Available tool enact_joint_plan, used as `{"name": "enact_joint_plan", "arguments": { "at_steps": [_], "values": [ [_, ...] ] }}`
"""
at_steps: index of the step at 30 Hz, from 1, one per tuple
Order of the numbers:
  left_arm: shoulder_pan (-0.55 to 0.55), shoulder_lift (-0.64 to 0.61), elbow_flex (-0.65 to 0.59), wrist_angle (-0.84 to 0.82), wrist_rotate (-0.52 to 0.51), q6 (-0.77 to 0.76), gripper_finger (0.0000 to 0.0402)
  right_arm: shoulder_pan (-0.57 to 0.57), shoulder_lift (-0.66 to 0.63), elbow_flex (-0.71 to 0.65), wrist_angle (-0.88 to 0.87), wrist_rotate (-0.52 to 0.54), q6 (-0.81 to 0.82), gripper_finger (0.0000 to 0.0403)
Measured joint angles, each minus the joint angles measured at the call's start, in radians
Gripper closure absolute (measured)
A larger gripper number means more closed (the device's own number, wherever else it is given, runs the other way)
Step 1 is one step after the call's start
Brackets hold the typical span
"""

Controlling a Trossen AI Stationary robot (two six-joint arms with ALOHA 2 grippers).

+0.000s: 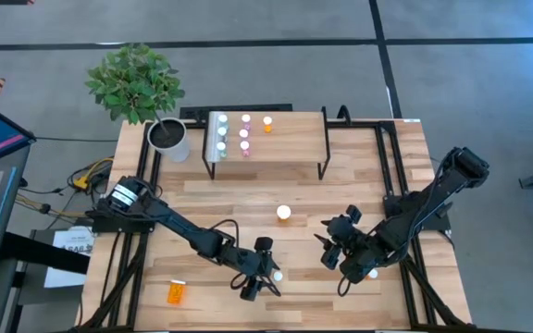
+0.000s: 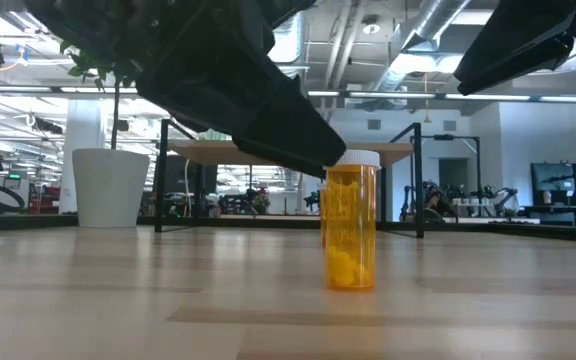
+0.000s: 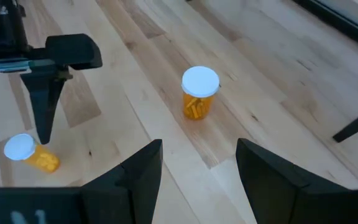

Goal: Pick and place medicine bottles onto shelf by color
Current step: Put the left small orange pill bottle on the shelf aligned with the other orange pill bottle

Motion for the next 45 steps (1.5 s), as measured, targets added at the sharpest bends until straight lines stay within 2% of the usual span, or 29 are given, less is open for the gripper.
{"name": "enact_joint_plan", "arguments": {
  "at_steps": [10, 21, 31, 35, 40, 43, 45],
  "values": [
    [0.0, 0.0, 0.0, 0.009, -0.024, 0.011, 0.0182, -0.001, 0.0, 0.0, 0.003, 0.001, 0.0, 0.0178],
    [0.0, 0.0, 0.0, 0.01, -0.029, 0.011, 0.0268, 0.001, 0.0, 0.0, 0.004, 0.019, -0.002, 0.0178],
    [0.003, -0.02, -0.002, -0.009, -0.029, 0.014, 0.0303, 0.001, 0.0, 0.0, 0.005, 0.02, -0.002, 0.0178],
    [0.016, -0.108, -0.002, -0.107, -0.058, 0.021, 0.0302, 0.001, 0.0, 0.0, 0.006, 0.022, -0.002, 0.0178],
    [0.063, -0.281, -0.002, -0.263, -0.186, 0.035, 0.0301, 0.012, 0.0, 0.0, 0.019, 0.058, -0.002, 0.0178],
    [0.118, -0.395, -0.002, -0.352, -0.272, 0.045, 0.0301, 0.026, 0.0, 0.0, 0.021, 0.086, -0.002, 0.0178],
    [0.179, -0.461, -0.001, -0.382, -0.278, 0.059, 0.0301, 0.033, 0.0, 0.0, 0.021, 0.103, -0.002, 0.0178]
  ]
}}
